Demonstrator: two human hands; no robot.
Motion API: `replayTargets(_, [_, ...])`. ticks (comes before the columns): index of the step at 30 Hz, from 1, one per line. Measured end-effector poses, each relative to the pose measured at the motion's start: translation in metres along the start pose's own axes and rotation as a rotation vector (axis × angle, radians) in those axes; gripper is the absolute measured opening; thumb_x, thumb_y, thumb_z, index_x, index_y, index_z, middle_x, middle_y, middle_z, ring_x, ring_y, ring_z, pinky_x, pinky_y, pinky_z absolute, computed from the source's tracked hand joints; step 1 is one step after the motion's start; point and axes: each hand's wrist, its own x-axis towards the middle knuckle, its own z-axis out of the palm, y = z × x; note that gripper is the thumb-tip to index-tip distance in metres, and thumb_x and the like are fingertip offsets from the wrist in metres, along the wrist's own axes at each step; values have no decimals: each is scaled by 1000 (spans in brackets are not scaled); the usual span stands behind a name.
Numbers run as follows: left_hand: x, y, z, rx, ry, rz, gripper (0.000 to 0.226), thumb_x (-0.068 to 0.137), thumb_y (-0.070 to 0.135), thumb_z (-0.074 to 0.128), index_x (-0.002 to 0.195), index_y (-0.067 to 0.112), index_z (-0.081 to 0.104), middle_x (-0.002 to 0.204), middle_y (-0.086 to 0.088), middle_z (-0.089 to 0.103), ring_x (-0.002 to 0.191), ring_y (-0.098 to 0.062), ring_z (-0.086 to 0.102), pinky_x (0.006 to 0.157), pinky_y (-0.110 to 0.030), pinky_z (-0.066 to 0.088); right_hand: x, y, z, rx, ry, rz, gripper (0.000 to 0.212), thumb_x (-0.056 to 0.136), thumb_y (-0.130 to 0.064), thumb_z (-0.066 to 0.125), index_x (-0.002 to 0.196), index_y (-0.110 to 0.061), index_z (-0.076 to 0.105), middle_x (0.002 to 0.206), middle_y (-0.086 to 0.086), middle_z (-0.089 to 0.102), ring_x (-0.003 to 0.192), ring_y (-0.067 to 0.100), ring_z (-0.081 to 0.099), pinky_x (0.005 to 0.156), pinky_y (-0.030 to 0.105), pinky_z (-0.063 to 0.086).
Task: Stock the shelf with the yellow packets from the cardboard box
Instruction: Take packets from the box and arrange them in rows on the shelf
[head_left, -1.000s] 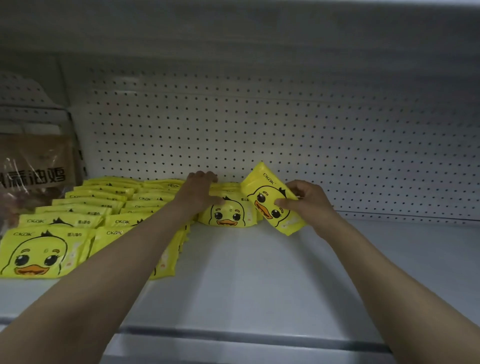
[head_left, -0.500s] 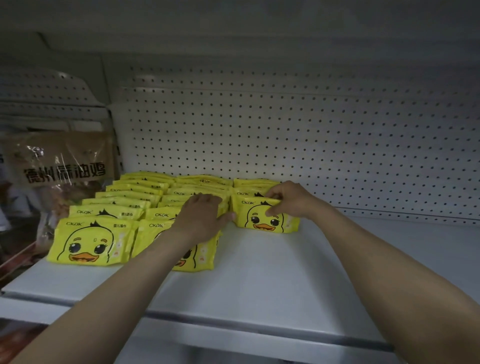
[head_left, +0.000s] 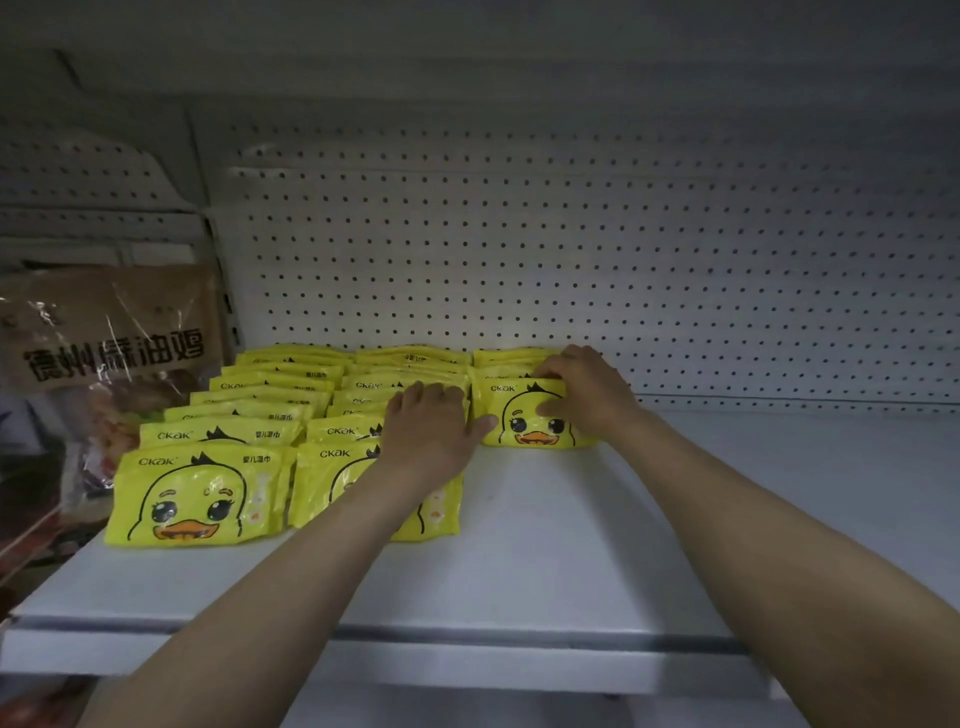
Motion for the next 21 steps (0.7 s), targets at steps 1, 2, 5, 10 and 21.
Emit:
replayTargets(1, [0, 0, 0, -4, 6, 3, 66, 96, 62, 31, 140, 14, 43, 146, -10, 42, 141, -31, 26, 113, -42, 21, -2, -2, 2, -7, 21, 13, 51, 76, -28, 80, 123, -24, 62, 112, 0, 52, 114, 20, 44, 83, 31, 41])
replayTargets(2, [-1, 0, 0, -7, 12, 6, 66, 96, 62, 31, 140, 14, 44, 146, -10, 42, 141, -31, 26, 113, -42, 21, -4, -4, 4, -19, 46, 28, 51, 76, -27, 80, 123, -24, 61, 114, 1, 51, 115, 20, 43, 83, 31, 41])
replayTargets(5, [1, -2, 2, -5, 23, 15, 65, 96, 62, 29, 137, 15, 45, 144, -10, 44, 138, -32, 30, 112, -43, 23, -10, -13, 8, -118, 107, 69, 53, 76, -27, 77, 125, -21, 57, 121, 2, 51, 119, 23, 42, 86, 36, 44])
replayTargets(10, [3, -3, -2, -14, -7, 14, 66, 96, 62, 29, 133, 11, 47, 140, -13, 47, 134, -35, 33, 110, -47, 29, -23, -30, 0, -241, 113, 144, 59, 80, -29, 73, 134, -18, 50, 132, 7, 51, 124, 28, 42, 94, 40, 43])
replayTargets(21, [-64, -9, -50, -273, 154, -24, 55, 84, 46, 68, 130, 20, 54, 127, -11, 58, 118, -32, 51, 89, -39, 46, -91, -80, -66, -46, 84, 73, 49, 87, -39, 67, 133, -24, 56, 137, 5, 52, 132, 26, 40, 100, 38, 41])
